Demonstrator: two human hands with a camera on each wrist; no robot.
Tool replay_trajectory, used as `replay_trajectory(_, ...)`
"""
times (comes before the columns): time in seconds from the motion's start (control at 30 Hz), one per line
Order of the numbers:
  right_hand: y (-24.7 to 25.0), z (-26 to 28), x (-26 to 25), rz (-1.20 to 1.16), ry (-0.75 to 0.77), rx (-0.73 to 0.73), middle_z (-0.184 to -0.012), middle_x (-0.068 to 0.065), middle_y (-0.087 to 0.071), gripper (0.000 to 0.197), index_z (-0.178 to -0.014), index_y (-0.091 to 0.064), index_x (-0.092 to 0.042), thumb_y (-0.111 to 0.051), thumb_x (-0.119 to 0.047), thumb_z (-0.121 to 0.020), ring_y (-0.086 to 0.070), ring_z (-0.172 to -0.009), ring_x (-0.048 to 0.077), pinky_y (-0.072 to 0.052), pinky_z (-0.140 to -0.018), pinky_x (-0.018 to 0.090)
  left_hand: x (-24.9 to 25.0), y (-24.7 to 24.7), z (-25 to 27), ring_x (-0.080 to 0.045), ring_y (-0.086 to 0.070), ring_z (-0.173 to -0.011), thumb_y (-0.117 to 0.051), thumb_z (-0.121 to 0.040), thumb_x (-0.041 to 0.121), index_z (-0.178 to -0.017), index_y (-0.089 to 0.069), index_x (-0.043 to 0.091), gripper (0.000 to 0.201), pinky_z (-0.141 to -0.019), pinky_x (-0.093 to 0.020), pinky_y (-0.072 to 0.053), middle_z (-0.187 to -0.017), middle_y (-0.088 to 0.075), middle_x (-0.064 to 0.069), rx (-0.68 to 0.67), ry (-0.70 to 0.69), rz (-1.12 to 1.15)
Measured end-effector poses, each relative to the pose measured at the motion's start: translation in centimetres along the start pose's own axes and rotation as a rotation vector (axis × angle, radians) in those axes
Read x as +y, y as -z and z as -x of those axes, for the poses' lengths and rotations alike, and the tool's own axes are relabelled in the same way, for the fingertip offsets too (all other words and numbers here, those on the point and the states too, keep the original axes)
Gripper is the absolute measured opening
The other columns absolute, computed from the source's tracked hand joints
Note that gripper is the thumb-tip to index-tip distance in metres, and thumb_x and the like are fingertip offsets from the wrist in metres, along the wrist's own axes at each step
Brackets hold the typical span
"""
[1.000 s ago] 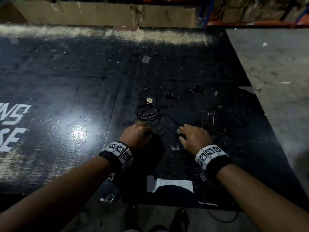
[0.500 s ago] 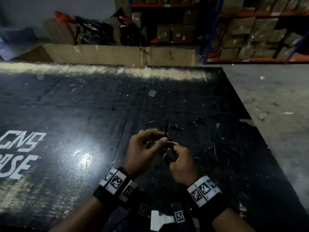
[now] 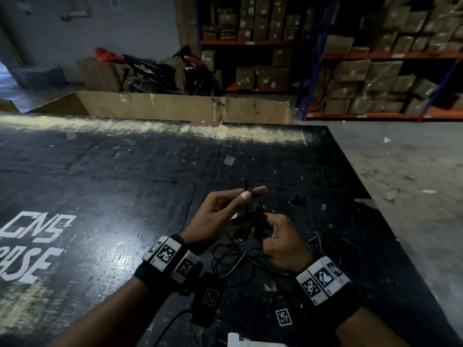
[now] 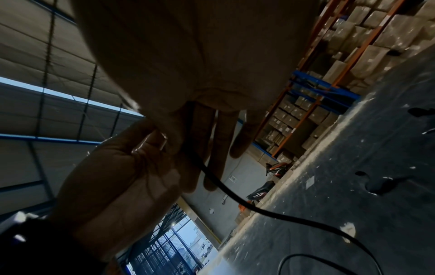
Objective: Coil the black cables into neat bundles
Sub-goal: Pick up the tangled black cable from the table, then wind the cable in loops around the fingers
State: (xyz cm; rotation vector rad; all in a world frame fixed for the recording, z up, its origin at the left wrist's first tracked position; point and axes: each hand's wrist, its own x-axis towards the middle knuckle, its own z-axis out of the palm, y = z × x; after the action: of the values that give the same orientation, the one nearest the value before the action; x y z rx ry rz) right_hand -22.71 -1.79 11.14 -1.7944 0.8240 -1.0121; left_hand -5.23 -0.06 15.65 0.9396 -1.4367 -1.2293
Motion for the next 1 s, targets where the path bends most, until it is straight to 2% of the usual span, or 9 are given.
replay_trajectory(0.03,-0.1,0.0,-0.2,-0.022,0.002,0.003,-0.095,0.004,-0.080,0.030,-0.104,-0.077,-0.008,-0.057,0.007,-0.086,-0.076,-0.091,0.018,-0.060,-0.087,0.033,0.3,-0.1,-0.1,-0.035,-0.068,-0.112,-0.049,-0.105,0.021,-0.134,-0.065,0.006,0.037,-0.098,-0.051,-0.053,-0.120,-0.078,-0.008,0.032,0.001,0.073)
replay_trajectory(0.1,-0.3,0.2,-0.1,-0.092,-0.015,0.006,-0.094,0.002,-0.080,0.023,-0.101,-0.077,-0.015,-0.059,-0.003,-0.095,-0.076,-0.090,0.018,-0.061,-0.086,0.035,1.1,0.0,-0.4,-0.027,-0.063,-0.130,-0.047,-0.102,0.021,-0.135,-0.062,0.003,0.041,-0.110,-0.043,-0.049,-0.134,-0.071,-0.013,0.097,0.025,0.272)
replay_trajectory(0.2,-0.1,0.7,-0.2,-0.169,-0.051,0.010,-0.072,-0.001,-0.075,0.033,-0.089,-0.077,-0.024,-0.057,0.001,-0.095,-0.072,-0.073,0.011,-0.058,-0.075,0.022,2.1,0.7,-1.1,-0.032,-0.058,-0.136,-0.044,-0.103,0.024,-0.141,-0.057,0.004,0.046,-0.112,-0.049,-0.047,-0.141,-0.065,-0.019,0.157,0.058,0.530)
replay_trajectory(0.37,0.7,1.3,0.3,-0.156,-0.109,0.003,-0.062,0.000,-0.068,0.030,-0.081,-0.080,-0.025,-0.059,-0.010,-0.097,-0.061,-0.060,0.010,-0.048,-0.061,0.023,4.0,3.2,-1.6,-0.037,-0.060,-0.133,-0.043,-0.103,0.035,-0.138,-0.064,0.022,0.042,-0.107,-0.064,-0.046,-0.143,-0.065,-0.014,0.146,0.032,0.739)
replay_trajectory(0.53,1.6,1.4,1.4,-0.275,-0.103,0.024,-0.074,0.027,-0.063,0.025,-0.101,-0.082,-0.017,-0.072,-0.034,-0.086,-0.053,-0.061,0.017,-0.045,-0.058,0.030,6.1,5.1,-1.5,-0.039,-0.062,-0.130,-0.036,-0.109,0.034,-0.132,-0.066,0.024,0.039,-0.102,-0.074,-0.042,-0.140,-0.066,-0.016,0.175,-0.044,0.804)
replay_trajectory(0.6,1.9,1.3,1.8,-0.337,-0.134,0.054,-0.069,0.021,-0.061,0.031,-0.099,-0.082,-0.014,-0.076,-0.037,-0.080,-0.051,-0.056,0.013,-0.042,-0.053,0.023,6.7,5.3,-1.3,-0.038,-0.063,-0.130,-0.035,-0.110,0.035,-0.130,-0.067,0.026,0.038,-0.099,-0.077,-0.042,-0.142,-0.065,-0.015,0.168,-0.070,0.810)
replay_trajectory(0.73,2.6,0.9,2.3,-0.320,-0.281,0.073,-0.051,0.004,-0.054,0.017,-0.095,-0.081,-0.008,-0.065,-0.014,-0.091,-0.040,-0.038,0.006,-0.030,-0.039,0.016,6.8,5.4,-0.7,-0.042,-0.056,-0.137,-0.029,-0.111,0.041,-0.130,-0.067,0.034,0.043,-0.097,-0.084,-0.038,-0.148,-0.060,-0.014,0.051,-0.088,0.829)
replay_trajectory(0.93,4.3,-1.2,3.5,-0.101,-0.330,0.161,-0.045,-0.011,-0.060,0.017,-0.085,-0.077,-0.011,-0.064,-0.014,-0.095,-0.038,-0.033,0.003,-0.030,-0.037,0.015,5.8,3.5,0.7,-0.043,-0.061,-0.130,-0.039,-0.101,0.044,-0.125,-0.071,0.038,0.040,-0.096,-0.085,-0.036,-0.139,-0.067,-0.013,-0.132,0.060,0.801)
replay_trajectory(1.0,5.1,-2.6,2.6,-0.099,-0.305,0.250,-0.052,-0.011,-0.067,0.016,-0.081,-0.076,-0.013,-0.066,-0.014,-0.093,-0.049,-0.041,0.006,-0.039,-0.043,0.017,4.6,2.0,1.4,-0.043,-0.064,-0.127,-0.042,-0.099,0.045,-0.122,-0.074,0.038,0.040,-0.098,-0.086,-0.033,-0.135,-0.070,-0.015,-0.140,0.179,0.724)
